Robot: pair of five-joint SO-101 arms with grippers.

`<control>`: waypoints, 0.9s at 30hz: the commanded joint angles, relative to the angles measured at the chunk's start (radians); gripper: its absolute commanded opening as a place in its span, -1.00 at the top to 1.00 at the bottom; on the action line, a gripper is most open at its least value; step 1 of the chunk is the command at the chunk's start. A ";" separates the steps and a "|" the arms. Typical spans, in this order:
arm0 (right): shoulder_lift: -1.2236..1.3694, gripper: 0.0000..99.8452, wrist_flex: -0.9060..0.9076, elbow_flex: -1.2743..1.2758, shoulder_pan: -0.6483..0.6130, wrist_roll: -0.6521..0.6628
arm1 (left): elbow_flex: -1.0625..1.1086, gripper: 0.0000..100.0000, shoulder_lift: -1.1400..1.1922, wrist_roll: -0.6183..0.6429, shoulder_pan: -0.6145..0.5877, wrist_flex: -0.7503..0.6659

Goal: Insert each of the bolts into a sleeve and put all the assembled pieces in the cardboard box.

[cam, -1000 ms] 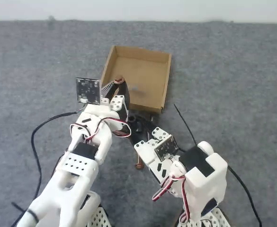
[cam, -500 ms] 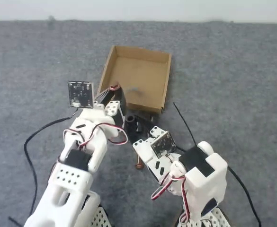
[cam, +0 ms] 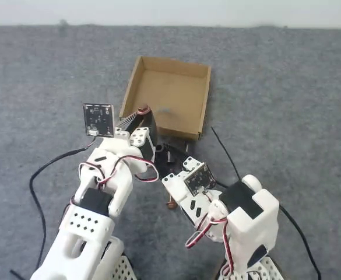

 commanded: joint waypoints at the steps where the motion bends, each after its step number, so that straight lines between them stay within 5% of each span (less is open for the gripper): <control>1: -0.008 0.99 0.001 -0.028 -0.007 0.020 | -0.016 0.98 -0.040 0.023 0.011 0.008; 18: -0.013 0.99 0.001 -0.023 -0.002 0.020 | -0.036 0.98 -0.046 0.023 0.040 0.103; 27: -0.018 0.99 0.001 -0.009 0.007 0.020 | 0.101 0.98 -0.044 0.021 0.043 -0.126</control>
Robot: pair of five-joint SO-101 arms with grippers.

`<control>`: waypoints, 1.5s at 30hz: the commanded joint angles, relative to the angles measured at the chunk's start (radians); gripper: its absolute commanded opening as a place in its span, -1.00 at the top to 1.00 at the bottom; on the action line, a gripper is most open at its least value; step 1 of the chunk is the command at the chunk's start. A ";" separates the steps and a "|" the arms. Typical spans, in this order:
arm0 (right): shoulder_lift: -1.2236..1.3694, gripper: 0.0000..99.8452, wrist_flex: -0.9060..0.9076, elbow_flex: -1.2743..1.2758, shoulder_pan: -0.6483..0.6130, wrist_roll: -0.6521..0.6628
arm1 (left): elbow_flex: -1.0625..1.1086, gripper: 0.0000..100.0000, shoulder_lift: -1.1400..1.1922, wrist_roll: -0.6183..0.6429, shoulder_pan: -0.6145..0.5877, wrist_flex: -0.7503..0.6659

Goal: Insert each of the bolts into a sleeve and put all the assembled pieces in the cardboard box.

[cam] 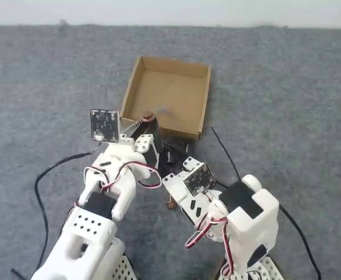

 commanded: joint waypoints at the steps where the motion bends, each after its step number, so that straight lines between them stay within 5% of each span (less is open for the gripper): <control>1: -0.019 0.99 0.001 -0.009 0.012 0.015 | 0.005 0.98 -0.038 0.003 0.008 -0.061; 11: -0.019 0.99 0.001 -0.009 0.030 0.015 | 0.031 0.98 -0.038 0.002 0.002 -0.060; 17: -0.021 0.99 -0.004 -0.015 0.070 0.015 | 0.082 0.98 -0.038 -0.149 0.008 -0.052; 40: -0.163 0.99 0.002 0.040 0.133 -0.031 | 0.148 0.97 -0.038 -0.270 0.089 -0.055; 45: -0.163 0.99 0.002 0.040 0.133 -0.031 | 0.162 0.70 -0.034 -0.272 0.081 -0.106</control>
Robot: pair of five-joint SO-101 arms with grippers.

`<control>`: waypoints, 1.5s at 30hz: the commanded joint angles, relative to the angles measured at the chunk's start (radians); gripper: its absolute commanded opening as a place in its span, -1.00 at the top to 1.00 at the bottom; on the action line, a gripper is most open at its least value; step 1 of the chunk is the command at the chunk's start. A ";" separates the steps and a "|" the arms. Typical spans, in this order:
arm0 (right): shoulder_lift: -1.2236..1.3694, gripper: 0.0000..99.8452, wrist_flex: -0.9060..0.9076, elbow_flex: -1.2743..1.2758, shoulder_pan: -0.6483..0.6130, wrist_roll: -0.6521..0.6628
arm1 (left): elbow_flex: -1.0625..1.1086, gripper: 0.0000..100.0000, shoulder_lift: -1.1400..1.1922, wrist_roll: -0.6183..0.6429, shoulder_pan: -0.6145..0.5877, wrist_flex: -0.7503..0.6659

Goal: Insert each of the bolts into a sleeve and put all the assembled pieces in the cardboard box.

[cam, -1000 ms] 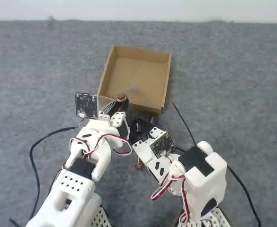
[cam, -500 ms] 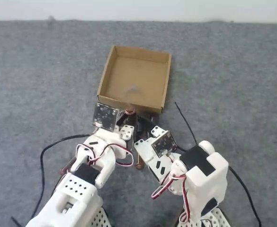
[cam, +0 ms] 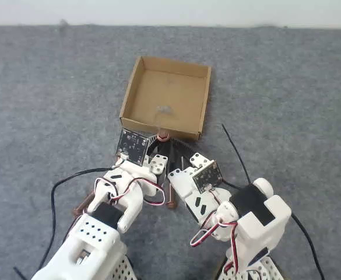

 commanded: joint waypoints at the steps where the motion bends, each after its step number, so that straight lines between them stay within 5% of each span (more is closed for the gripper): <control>1: -0.070 0.99 -0.004 -0.002 0.058 -0.012 | 0.015 0.60 -0.014 -0.008 -0.011 -0.032; 4: -0.070 0.99 -0.004 -0.002 0.058 -0.012 | 0.022 0.35 -0.014 -0.006 -0.011 -0.032; 7: -0.070 0.99 0.001 -0.002 0.058 -0.012 | 0.024 0.30 -0.014 -0.006 -0.011 -0.032; 16: -0.073 0.99 0.079 -0.031 0.059 -0.012 | -0.007 0.45 -0.015 -0.005 -0.021 -0.023; 24: -0.070 0.99 0.099 -0.052 0.059 -0.012 | -0.162 0.62 -0.015 0.123 -0.117 0.137; 32: -0.070 0.99 0.199 -0.100 0.059 -0.015 | -0.254 0.93 -0.017 0.118 -0.138 0.245; 39: -0.077 0.99 0.197 -0.087 0.091 -0.014 | -0.252 0.98 -0.015 0.120 -0.339 0.249; 45: -0.087 0.99 0.189 -0.057 0.091 -0.011 | -0.246 0.98 -0.008 0.104 -0.519 0.456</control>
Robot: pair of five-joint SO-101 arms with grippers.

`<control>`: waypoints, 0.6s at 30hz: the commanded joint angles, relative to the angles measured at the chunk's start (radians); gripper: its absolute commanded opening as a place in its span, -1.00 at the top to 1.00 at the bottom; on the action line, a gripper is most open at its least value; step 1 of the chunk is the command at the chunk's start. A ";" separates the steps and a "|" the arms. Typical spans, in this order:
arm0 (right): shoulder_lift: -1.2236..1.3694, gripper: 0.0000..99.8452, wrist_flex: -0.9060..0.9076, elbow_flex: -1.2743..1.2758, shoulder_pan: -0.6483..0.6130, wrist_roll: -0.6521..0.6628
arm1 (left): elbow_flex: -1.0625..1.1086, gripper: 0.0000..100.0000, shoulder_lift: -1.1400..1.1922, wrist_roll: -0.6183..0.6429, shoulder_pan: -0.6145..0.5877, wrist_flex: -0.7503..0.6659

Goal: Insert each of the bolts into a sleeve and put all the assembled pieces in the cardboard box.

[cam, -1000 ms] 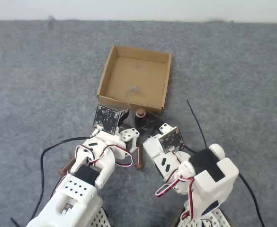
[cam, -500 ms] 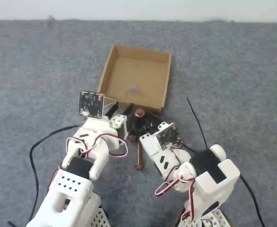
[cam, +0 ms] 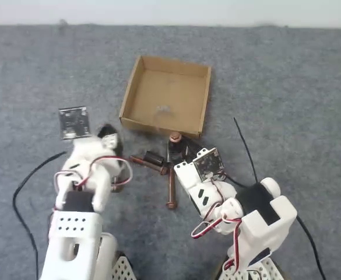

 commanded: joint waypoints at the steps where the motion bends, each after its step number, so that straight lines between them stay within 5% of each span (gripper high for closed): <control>1: -0.082 0.99 -0.004 -0.002 0.018 -0.012 | -0.041 0.98 -0.008 -0.031 -0.087 0.104; 7: -0.180 0.99 0.073 0.035 0.018 -0.044 | 0.039 0.98 -0.006 -0.084 -0.213 0.091; 11: -0.298 0.99 0.186 0.066 0.030 -0.057 | 0.005 0.98 -0.005 -0.242 -0.296 0.091; 18: -0.562 0.99 0.492 0.100 0.044 -0.058 | -0.024 0.98 -0.003 -0.247 -0.311 0.138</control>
